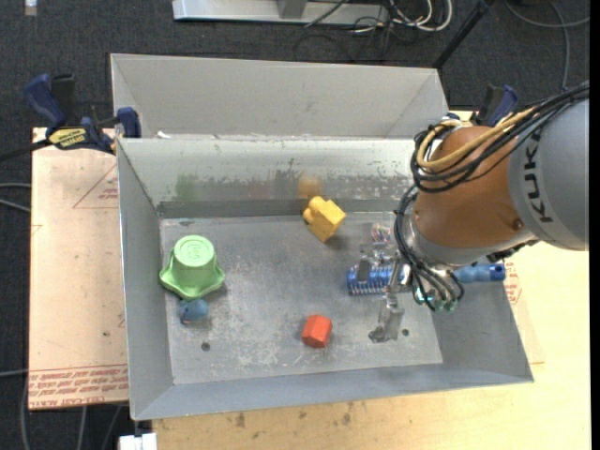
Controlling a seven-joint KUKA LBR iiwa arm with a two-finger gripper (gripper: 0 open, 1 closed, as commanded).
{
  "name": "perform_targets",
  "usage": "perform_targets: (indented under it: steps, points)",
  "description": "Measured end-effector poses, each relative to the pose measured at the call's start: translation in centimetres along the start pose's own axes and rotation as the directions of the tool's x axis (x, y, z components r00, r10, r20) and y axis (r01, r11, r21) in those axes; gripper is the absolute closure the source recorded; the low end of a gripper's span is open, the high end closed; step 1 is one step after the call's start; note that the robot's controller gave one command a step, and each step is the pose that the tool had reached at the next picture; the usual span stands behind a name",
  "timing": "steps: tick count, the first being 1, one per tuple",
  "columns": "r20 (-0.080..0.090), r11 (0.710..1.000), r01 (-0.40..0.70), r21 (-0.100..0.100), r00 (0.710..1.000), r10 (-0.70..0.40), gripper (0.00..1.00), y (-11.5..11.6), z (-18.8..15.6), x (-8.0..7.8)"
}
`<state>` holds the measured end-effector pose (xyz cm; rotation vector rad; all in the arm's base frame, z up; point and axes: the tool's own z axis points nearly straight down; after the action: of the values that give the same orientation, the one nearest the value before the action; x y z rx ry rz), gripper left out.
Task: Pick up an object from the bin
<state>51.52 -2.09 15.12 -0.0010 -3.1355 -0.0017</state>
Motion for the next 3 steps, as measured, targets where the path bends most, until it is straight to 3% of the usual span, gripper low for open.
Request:
perform_targets:
  steps: [1,2,3]
  points:
    - [0.010,1.000,0.027,0.003,1.000,-0.027,0.00,-7.4,8.4,-5.0]
    - [0.011,0.968,0.249,-0.015,0.968,-0.249,0.00,-8.2,8.0,-6.7]
    - [0.014,0.969,0.248,-0.020,0.969,-0.247,0.00,-7.9,7.9,-6.8]
